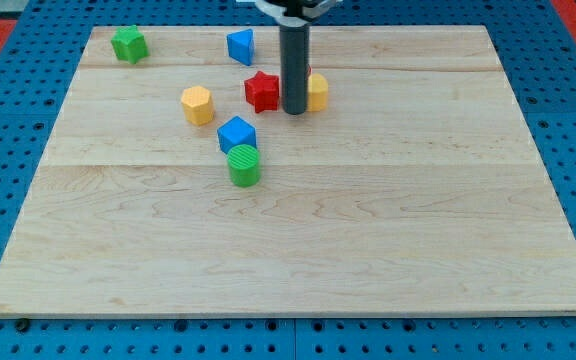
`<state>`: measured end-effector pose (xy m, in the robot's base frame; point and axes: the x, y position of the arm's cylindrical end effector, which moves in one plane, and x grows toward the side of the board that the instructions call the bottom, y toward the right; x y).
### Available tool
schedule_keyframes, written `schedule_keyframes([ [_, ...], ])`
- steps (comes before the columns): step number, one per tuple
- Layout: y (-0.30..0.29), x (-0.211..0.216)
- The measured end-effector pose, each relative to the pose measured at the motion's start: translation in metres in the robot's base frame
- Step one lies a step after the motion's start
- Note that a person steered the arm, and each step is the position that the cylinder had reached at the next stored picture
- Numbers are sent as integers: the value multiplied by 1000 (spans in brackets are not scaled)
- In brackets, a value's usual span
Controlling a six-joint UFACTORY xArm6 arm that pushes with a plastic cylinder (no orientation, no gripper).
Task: Slide yellow heart towards top right
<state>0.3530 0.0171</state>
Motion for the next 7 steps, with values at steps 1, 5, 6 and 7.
schedule_keyframes([
  [1,25,-13],
  [5,66,-70],
  [6,58,-82],
  [7,41,-98],
])
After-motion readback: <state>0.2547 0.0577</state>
